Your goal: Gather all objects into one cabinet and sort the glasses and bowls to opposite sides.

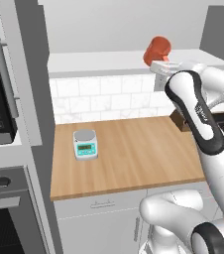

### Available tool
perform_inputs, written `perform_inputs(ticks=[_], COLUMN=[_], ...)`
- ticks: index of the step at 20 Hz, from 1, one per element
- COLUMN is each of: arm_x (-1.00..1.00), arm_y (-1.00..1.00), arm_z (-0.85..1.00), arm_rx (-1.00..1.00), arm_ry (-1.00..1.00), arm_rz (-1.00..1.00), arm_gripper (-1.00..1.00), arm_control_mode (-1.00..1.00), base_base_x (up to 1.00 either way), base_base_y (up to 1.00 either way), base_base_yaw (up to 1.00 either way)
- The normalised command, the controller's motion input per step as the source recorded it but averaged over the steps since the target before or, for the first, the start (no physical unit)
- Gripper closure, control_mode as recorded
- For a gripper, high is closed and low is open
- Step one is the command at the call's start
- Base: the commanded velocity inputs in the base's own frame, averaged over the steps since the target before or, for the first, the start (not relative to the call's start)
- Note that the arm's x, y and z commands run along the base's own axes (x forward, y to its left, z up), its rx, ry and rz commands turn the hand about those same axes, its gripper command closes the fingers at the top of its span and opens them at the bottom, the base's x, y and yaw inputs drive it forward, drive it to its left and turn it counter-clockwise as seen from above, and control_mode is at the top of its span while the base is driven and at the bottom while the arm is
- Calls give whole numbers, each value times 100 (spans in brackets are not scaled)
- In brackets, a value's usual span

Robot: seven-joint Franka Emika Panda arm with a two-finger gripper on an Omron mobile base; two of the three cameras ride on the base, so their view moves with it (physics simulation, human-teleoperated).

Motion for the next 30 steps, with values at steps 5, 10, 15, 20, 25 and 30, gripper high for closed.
perform_inputs(ticks=[5,10,15,20,25,30], arm_x=[-100,-100,-33,-65,-49,-60], arm_y=[-19,-20,-3,-16,-12,-3], arm_z=[1,-9,-26,-53,-62,-40], arm_rx=[21,24,6,6,2,0], arm_ry=[0,5,12,35,36,11], arm_rz=[0,-4,-10,3,0,-2], arm_gripper=[100,100,100,100,100,100], arm_control_mode=[-100,-100,-100,-100,-100,-100], base_base_x=[0,0,0,0,0,0], base_base_y=[0,0,0,0,0,0], base_base_yaw=[0,0,0,0,0,0])
